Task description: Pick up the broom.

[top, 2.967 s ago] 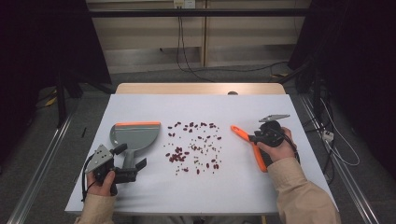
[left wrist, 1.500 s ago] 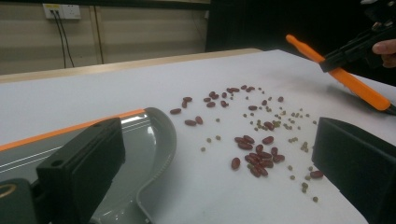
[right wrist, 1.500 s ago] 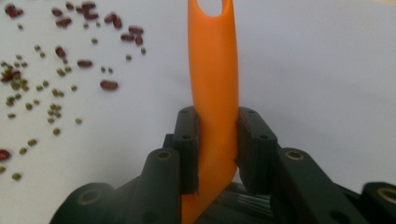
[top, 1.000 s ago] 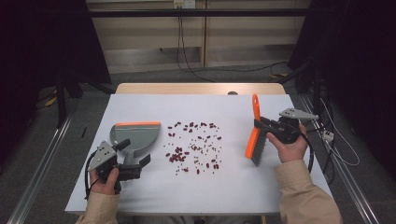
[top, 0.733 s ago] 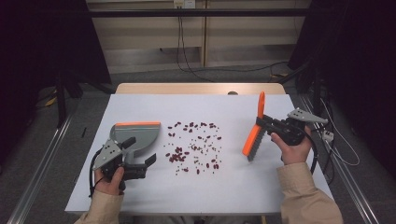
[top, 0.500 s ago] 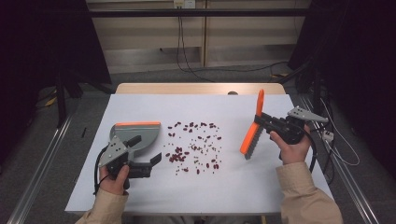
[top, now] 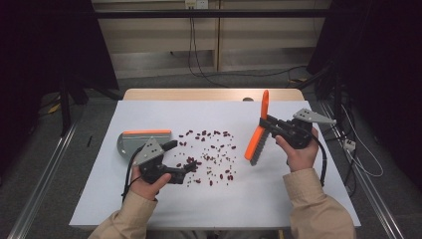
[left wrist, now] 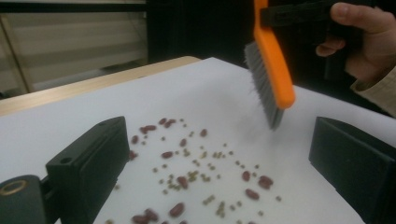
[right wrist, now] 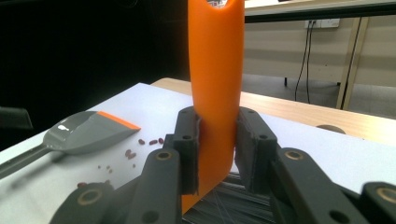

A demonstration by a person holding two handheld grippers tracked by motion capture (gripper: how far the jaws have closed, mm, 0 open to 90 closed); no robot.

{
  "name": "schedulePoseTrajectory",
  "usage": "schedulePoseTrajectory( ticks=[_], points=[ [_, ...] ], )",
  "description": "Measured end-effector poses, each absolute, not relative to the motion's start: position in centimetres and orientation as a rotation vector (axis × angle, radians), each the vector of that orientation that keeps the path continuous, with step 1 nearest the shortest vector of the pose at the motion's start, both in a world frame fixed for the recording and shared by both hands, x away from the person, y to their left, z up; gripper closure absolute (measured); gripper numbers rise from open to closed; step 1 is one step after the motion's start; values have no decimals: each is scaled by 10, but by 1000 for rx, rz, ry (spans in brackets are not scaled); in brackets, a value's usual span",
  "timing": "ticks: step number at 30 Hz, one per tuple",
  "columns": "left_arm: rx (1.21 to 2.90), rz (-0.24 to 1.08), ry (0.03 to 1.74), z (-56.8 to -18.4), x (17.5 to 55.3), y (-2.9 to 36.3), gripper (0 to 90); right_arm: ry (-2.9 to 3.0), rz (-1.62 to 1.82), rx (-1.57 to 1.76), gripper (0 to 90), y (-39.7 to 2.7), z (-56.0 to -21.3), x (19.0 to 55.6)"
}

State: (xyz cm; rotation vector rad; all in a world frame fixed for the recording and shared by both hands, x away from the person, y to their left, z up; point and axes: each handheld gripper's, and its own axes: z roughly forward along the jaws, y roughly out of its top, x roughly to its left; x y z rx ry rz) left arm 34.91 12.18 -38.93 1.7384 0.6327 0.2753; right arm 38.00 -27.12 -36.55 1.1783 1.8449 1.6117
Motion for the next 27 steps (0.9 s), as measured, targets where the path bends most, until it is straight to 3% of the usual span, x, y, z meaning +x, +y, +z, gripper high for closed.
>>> schedulePoseTrajectory(
  ticks=[16,25,27],
  points=[
    [1802,165,567,-394,366,67,183,1894,1664,1117,716,-228,-360,391],
    [1851,150,590,-401,372,54,318,1934,1667,1073,717,-202,-360,395],
    [1861,146,605,-404,374,51,417,1946,1680,1059,716,-193,-360,395]
  ],
)
